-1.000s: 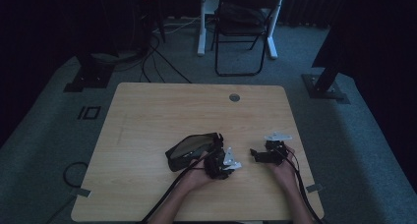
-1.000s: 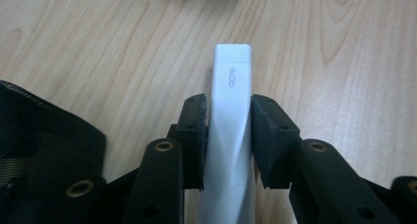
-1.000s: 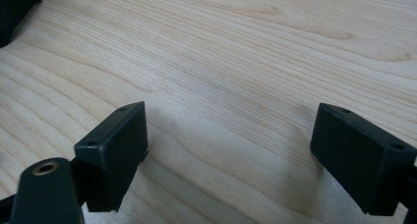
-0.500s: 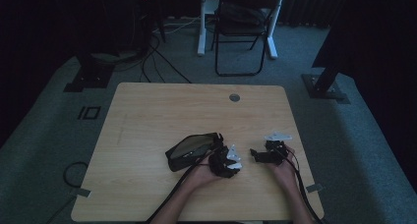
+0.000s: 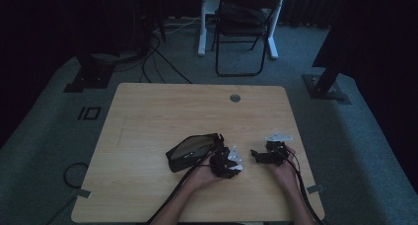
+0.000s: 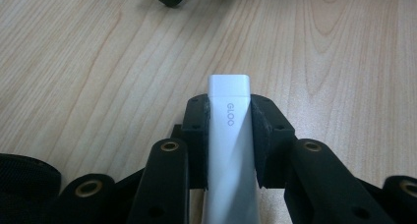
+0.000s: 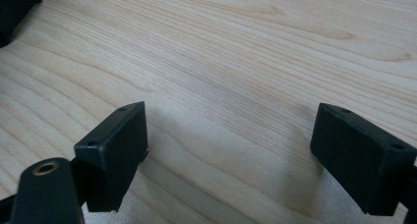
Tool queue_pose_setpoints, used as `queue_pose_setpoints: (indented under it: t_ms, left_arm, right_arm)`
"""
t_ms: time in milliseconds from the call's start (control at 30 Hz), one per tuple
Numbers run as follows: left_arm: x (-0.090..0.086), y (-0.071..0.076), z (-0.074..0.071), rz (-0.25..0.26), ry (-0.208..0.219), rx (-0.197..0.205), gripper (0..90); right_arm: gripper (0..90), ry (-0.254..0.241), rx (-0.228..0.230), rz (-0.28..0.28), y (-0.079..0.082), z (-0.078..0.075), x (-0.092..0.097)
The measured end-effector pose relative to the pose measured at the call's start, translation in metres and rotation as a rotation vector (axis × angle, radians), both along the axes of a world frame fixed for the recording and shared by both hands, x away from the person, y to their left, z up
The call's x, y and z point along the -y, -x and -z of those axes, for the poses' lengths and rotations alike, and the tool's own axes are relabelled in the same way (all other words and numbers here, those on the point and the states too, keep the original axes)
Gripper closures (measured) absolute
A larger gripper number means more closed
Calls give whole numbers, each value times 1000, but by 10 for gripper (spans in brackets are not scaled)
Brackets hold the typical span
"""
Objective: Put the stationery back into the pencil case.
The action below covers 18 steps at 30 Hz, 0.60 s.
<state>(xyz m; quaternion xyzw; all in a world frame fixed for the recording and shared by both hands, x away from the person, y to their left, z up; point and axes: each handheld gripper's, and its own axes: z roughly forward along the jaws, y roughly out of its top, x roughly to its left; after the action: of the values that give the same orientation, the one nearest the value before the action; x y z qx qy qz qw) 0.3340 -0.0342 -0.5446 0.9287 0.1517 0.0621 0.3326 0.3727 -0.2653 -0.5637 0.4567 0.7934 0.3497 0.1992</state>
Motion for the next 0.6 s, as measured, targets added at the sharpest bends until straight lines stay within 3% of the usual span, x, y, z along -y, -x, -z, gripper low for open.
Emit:
queue_pose_setpoints:
  t_ms: [600]
  left_arm:
    - [-2,5,-8,11,29,1,712]
  right_arm:
    - [141,0,0,0,0,0,0]
